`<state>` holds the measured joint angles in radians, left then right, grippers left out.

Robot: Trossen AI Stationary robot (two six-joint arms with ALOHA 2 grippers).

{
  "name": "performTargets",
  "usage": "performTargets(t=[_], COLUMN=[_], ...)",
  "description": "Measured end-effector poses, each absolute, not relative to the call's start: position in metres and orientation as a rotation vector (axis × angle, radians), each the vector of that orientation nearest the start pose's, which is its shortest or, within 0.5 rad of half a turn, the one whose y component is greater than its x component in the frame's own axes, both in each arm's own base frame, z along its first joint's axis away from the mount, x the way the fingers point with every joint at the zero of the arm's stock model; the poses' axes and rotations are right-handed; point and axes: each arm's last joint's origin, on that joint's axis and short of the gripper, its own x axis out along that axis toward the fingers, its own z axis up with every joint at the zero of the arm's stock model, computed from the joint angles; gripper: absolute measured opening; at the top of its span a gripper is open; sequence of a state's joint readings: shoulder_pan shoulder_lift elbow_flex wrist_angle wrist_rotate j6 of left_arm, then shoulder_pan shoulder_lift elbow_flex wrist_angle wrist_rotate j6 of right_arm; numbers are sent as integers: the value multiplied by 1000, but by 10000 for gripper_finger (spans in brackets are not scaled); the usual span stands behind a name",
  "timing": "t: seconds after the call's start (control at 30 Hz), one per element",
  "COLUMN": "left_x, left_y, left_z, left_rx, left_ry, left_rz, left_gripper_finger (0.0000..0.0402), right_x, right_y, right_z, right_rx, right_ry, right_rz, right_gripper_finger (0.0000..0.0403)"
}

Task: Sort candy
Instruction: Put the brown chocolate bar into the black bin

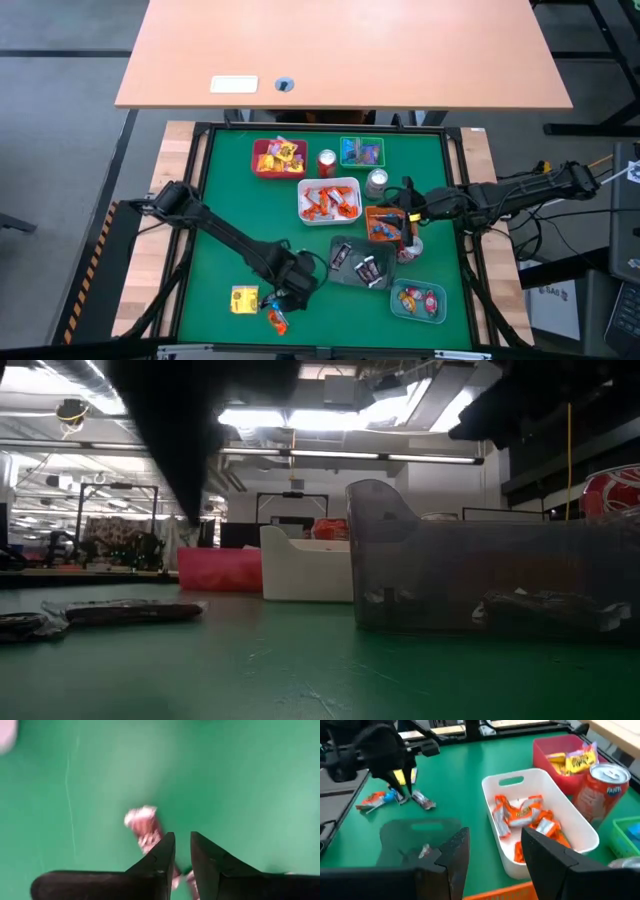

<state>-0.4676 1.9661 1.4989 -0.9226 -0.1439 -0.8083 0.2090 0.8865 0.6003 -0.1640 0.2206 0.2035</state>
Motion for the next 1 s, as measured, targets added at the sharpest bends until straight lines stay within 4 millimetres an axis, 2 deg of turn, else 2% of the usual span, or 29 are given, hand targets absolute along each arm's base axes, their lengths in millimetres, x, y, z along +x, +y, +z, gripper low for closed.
performTargets(t=[0.2, 0.4, 0.6, 0.8, 1.0], left_x=[364, 359, 345, 328, 322], left_y=[-165, -163, -166, -167, -164], left_z=[228, 227, 206, 169, 143], left_rx=[-225, -241, -280, -350, -421], left_ry=[1227, 1273, 1338, 1376, 1352], left_rz=[184, 239, 335, 409, 402], left_gripper_finger=[39, 46, 95, 151, 170], right_x=[195, 201, 208, 211, 211], right_y=[35, 36, 38, 39, 39], right_z=[254, 245, 235, 231, 232], right_rx=[106, 94, 83, 85, 87], right_ry=[415, 464, 524, 542, 536], right_rz=[-56, -62, -59, -36, -35], right_gripper_finger=[179, 179, 179, 179, 179])
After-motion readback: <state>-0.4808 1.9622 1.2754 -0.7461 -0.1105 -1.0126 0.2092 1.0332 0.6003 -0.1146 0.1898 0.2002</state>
